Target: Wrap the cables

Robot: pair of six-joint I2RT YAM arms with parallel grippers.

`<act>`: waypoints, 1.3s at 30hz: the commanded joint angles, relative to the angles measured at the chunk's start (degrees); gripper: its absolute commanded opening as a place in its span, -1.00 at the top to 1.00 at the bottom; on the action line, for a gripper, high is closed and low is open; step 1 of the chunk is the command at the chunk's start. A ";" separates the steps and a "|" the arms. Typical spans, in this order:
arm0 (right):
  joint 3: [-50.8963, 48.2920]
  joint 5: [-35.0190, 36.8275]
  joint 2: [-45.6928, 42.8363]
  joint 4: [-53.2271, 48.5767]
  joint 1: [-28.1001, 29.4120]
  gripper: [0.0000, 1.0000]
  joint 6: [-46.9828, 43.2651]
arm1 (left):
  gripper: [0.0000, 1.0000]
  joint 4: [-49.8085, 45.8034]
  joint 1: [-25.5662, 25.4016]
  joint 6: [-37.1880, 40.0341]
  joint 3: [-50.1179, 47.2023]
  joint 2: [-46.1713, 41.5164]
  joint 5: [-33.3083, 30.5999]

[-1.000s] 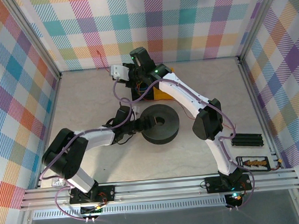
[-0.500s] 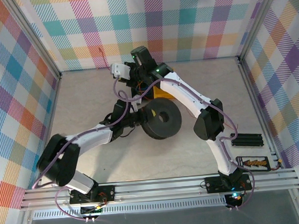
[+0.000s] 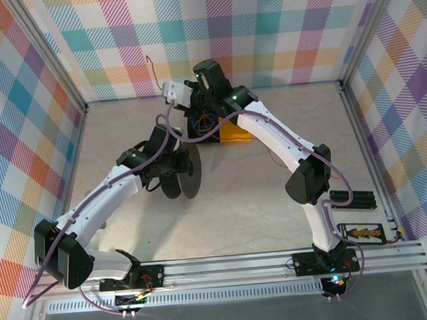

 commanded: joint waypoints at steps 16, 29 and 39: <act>-4.87 1.39 -2.73 2.51 -1.09 1.00 4.03 | 0.54 0.40 -1.64 2.62 4.57 5.62 -8.03; -6.72 0.54 -3.26 3.67 -1.44 1.00 4.73 | -0.43 -7.41 -1.09 6.96 15.30 4.07 -9.72; -4.57 -6.48 -3.26 -1.27 -2.23 1.00 5.91 | -0.70 -14.10 14.29 8.16 8.01 -5.07 -3.93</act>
